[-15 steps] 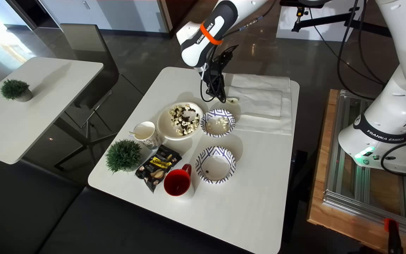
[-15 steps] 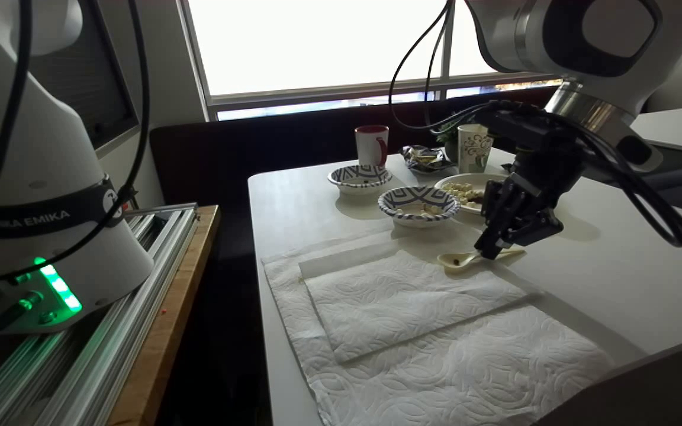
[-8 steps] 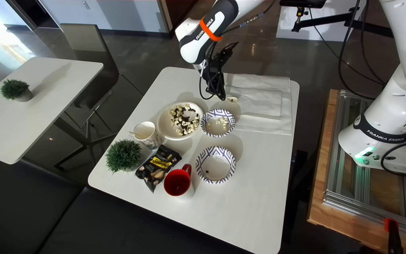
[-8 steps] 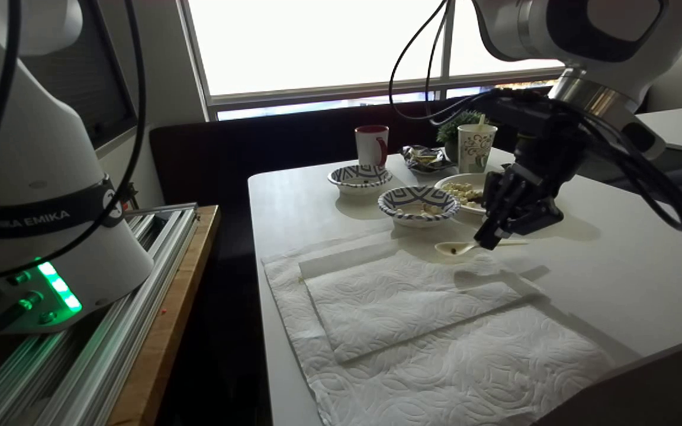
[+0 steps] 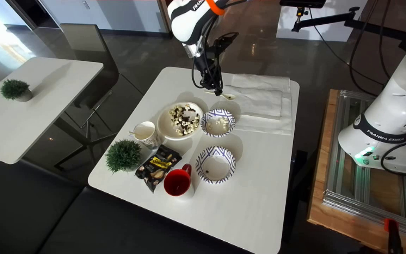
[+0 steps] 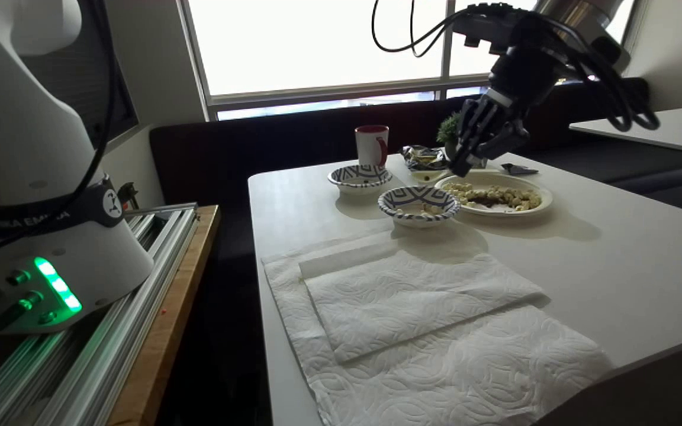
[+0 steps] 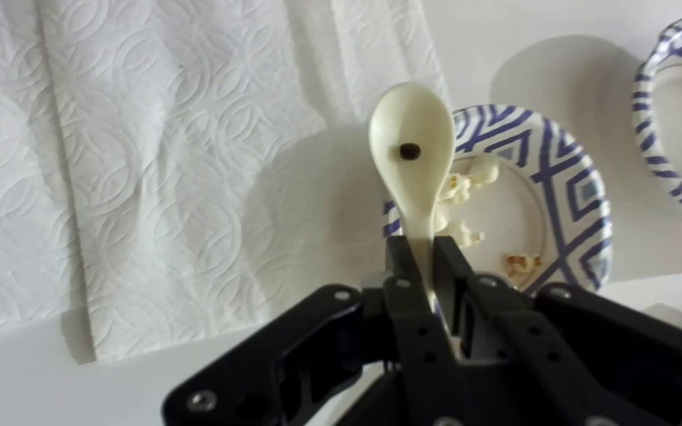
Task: Empty the spoon into the bowl on the left then place the spoon back
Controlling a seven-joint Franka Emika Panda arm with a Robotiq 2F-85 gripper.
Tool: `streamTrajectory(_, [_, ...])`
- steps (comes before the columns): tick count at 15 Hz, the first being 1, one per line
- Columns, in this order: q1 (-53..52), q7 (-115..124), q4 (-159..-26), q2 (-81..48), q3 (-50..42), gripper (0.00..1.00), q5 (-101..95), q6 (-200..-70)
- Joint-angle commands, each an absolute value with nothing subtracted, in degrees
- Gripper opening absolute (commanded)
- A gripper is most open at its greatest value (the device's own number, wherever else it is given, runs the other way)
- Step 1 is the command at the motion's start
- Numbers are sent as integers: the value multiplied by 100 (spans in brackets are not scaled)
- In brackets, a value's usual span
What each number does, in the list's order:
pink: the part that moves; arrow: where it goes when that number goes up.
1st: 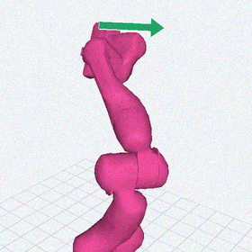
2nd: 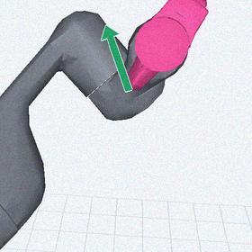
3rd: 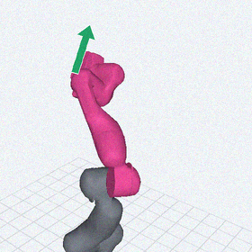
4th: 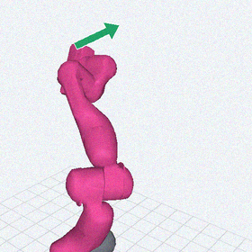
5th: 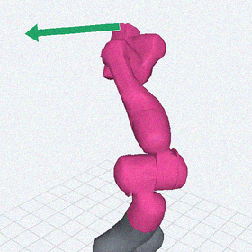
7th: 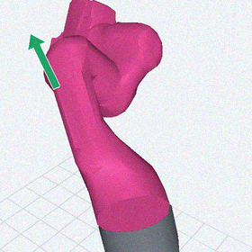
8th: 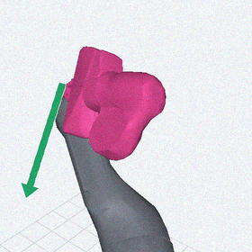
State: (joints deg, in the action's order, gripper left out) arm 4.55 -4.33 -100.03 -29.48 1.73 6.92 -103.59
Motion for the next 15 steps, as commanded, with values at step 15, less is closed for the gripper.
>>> streamTrajectory(15, [-749,1859,-10998,-2397,558,13,1973,-11717])
